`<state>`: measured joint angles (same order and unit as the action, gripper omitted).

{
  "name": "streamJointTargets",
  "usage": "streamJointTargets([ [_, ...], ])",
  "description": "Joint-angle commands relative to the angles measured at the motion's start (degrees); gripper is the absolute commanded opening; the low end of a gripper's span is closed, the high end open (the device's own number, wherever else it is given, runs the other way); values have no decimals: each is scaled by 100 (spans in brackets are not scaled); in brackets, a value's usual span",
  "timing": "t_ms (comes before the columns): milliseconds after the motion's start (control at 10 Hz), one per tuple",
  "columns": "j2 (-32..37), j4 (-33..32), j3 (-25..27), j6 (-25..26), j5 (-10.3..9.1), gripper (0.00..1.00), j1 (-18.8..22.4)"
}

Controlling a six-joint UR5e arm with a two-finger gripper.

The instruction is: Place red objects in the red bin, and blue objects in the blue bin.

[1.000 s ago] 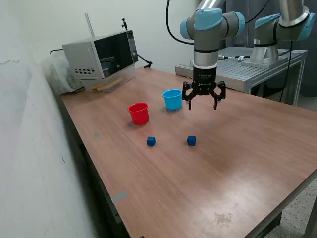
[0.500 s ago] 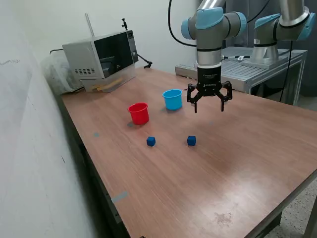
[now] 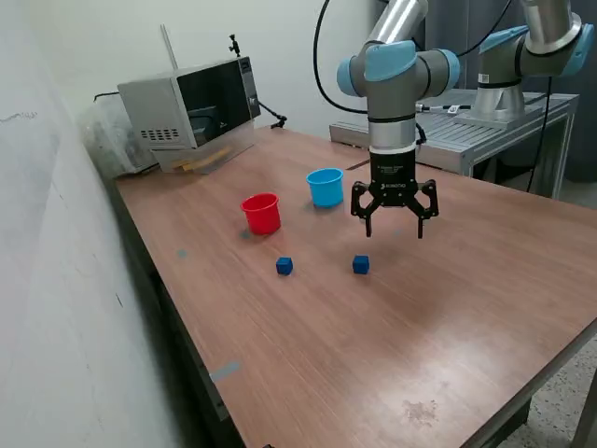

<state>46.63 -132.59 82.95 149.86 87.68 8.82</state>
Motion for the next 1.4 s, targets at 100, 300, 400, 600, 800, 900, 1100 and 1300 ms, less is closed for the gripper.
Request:
streamJointTargets([
  [100,-478,-302,-524,728,-5,100,-21],
  [300,-515,-320,-551,729,-5,100,-117],
  [400,-550,-320,-551,729,-5,100,-126],
  [600,-646,-399,-551,729,-5,100,-153],
  [800,-656,-399,-551,703,-5,100,-162],
  [900,-664,-390,-569,598,3,100,-179],
  [1100,-673,-381,-578,299,65,100,-188],
  [1300,-673,-382,-578,175,74,100,-197],
])
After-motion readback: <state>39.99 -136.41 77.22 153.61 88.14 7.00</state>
